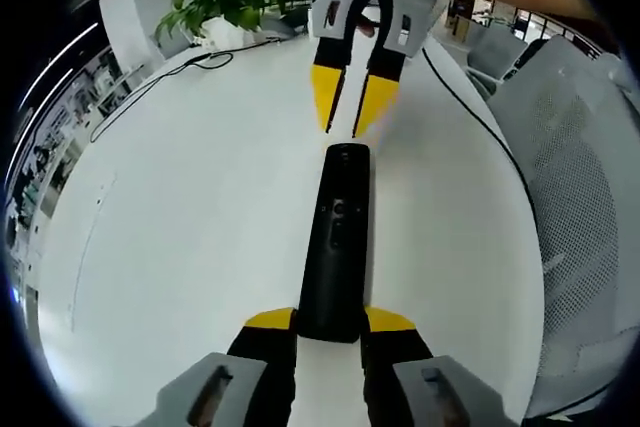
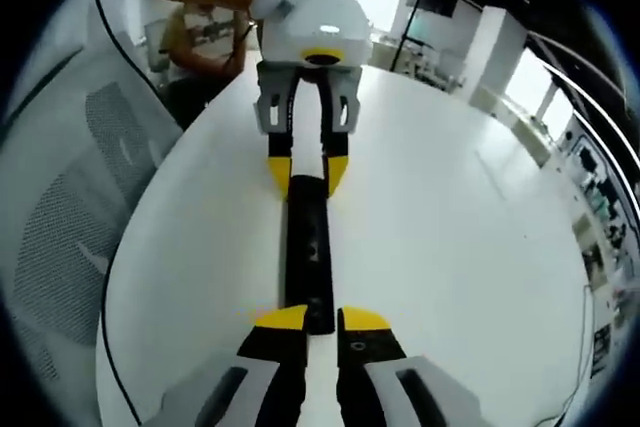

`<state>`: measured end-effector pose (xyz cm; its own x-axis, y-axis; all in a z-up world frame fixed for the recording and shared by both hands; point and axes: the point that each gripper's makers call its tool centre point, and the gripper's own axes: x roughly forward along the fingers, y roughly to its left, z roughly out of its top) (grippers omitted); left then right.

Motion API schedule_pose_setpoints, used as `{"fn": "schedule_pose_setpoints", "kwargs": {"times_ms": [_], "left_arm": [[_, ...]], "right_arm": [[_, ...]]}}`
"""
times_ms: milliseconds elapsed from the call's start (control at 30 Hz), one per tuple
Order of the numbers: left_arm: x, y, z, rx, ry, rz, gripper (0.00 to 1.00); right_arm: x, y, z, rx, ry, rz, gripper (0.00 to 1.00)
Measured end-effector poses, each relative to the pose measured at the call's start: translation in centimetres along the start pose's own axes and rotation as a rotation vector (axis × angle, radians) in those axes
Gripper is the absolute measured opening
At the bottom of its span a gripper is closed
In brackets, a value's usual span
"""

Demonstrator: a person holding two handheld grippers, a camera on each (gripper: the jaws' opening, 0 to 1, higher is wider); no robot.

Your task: Press the specified remote control buttons in sequence, fully releasing each button before pressing the next.

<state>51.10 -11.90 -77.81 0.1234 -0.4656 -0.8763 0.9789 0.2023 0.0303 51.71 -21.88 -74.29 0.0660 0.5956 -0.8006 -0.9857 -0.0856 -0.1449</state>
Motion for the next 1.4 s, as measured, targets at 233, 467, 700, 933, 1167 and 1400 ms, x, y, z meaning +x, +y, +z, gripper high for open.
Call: {"fn": "schedule_pose_setpoints", "kwargs": {"times_ms": [233,467,700,933,1167,1400], "left_arm": [[0.0,0.1,0.0,-0.004,-0.004,-0.005,0.23],[0.1,0.1,0.0,-0.003,0.000,-0.007,0.24],[0.1,0.1,0.0,0.000,0.003,-0.008,0.24],[0.1,0.1,0.1,0.001,0.010,-0.007,0.24],[0.1,0.0,0.2,0.004,0.017,-0.007,0.24],[0.1,-0.1,0.2,0.008,0.023,-0.007,0.24]], "right_arm": [[-0.7,0.0,0.0,-0.020,0.023,-0.008,0.05],[-1.1,0.1,-0.2,-0.049,0.066,0.010,0.01],[-1.0,0.2,-0.1,-0.070,0.096,0.030,0.00],[-0.4,0.7,-0.6,-0.084,0.138,0.061,0.00],[0.3,0.5,-0.9,-0.082,0.174,0.079,0.00],[0.8,0.4,-1.1,-0.076,0.211,0.092,0.00]]}}
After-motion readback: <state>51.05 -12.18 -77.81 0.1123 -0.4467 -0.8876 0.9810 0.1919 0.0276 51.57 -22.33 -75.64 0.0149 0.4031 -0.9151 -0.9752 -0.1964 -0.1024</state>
